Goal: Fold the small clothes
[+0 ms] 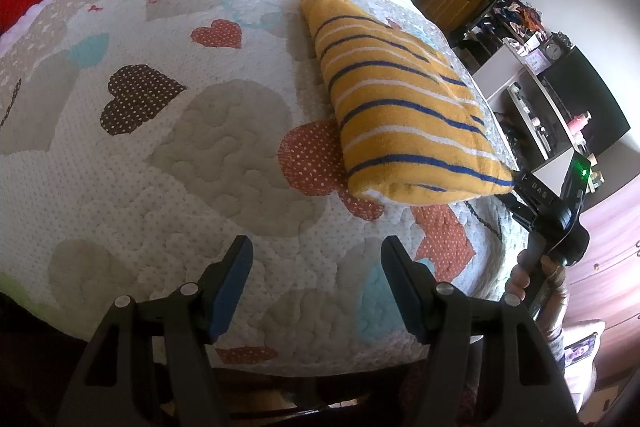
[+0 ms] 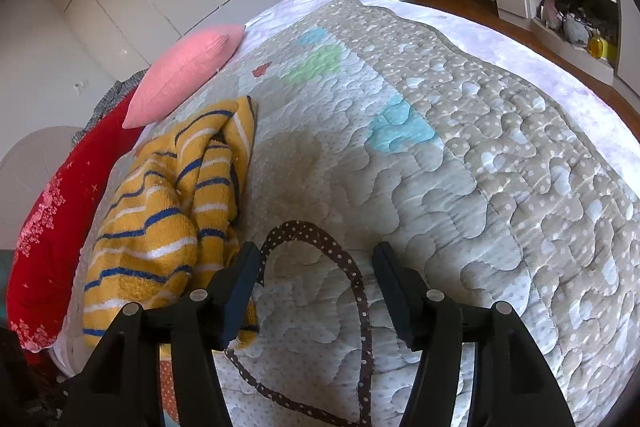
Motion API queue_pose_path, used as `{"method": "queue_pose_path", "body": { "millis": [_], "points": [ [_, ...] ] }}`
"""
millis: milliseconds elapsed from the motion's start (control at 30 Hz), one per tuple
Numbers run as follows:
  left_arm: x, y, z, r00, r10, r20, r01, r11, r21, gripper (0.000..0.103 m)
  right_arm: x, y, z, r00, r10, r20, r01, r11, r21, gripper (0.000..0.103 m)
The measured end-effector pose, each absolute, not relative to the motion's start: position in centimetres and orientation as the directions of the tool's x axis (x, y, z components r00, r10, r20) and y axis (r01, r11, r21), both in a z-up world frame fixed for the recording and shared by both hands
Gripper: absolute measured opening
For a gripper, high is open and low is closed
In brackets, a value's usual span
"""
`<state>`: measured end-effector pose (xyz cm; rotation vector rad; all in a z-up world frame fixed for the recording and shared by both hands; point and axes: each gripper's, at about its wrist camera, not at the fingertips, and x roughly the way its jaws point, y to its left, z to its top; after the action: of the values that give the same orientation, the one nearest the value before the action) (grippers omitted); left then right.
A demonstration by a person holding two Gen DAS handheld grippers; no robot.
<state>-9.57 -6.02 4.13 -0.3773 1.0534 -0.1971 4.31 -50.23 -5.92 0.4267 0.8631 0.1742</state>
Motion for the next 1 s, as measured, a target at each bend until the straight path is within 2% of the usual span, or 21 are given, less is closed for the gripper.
{"method": "queue_pose_path", "body": {
  "millis": [400,667,800,867,1000],
  "points": [
    [-9.2,-3.3,4.4,0.521,-0.326,-0.789,-0.077,0.903,-0.423,0.067,4.7,-49.2,-6.1,0.643,0.298,-0.705,0.006,0.919,0.394,0.076],
    [-8.7,-1.5,3.8,0.524,-0.329,-0.786,-0.108,0.89,-0.444,0.068,4.8,-48.8,-6.2,0.65,0.289,-0.703,0.001,0.924,0.382,0.077],
    [-8.0,-0.4,4.9,0.563,-0.33,-0.758,-0.107,0.88,-0.462,0.07,4.9,-49.6,-5.2,0.671,0.348,-0.655,-0.022,0.892,0.452,0.078],
    [-7.2,0.3,5.7,0.591,-0.323,-0.739,-0.102,0.879,-0.466,0.078,5.5,-49.8,-4.4,0.68,0.378,-0.628,-0.047,0.878,0.477,0.078],
    [-4.8,0.5,6.5,0.597,-0.348,-0.723,-0.044,0.885,-0.463,0.083,8.7,-49.1,-3.6,0.642,0.489,-0.59,-0.096,0.816,0.571,0.081]
  ]
}}
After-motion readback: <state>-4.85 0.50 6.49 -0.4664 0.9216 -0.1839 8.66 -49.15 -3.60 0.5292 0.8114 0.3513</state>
